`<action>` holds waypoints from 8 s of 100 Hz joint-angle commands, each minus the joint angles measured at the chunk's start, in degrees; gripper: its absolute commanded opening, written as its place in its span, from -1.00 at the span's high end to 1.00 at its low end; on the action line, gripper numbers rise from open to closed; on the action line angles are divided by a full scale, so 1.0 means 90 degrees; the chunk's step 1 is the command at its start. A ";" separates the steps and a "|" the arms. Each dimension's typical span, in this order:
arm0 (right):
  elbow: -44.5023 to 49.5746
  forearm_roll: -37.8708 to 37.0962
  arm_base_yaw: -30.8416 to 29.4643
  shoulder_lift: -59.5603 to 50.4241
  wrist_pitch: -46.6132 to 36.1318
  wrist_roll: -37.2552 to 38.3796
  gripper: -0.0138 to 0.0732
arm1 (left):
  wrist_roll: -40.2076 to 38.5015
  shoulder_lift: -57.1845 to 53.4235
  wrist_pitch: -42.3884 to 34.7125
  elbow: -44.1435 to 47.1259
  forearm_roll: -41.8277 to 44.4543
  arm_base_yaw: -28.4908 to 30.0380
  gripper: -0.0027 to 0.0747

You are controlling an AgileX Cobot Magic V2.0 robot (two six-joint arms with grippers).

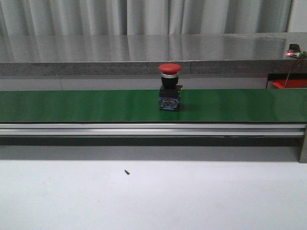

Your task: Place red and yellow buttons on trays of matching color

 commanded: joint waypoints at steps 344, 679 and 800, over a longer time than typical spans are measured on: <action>-0.5474 0.0768 0.4889 0.2627 0.3057 -0.2555 0.11 | -0.0033 -0.0090 -0.0427 -0.0172 -0.0082 -0.0047 0.98; -0.8963 0.1763 -0.0096 0.3442 0.2901 -0.2896 0.92 | -0.0033 -0.0090 -0.0936 -0.0172 -0.0026 -0.0047 0.98; -0.5199 0.1956 0.2295 -0.1241 0.1859 -0.3419 0.93 | -0.0033 -0.1085 -0.1163 -0.0172 -0.0026 -0.0047 0.98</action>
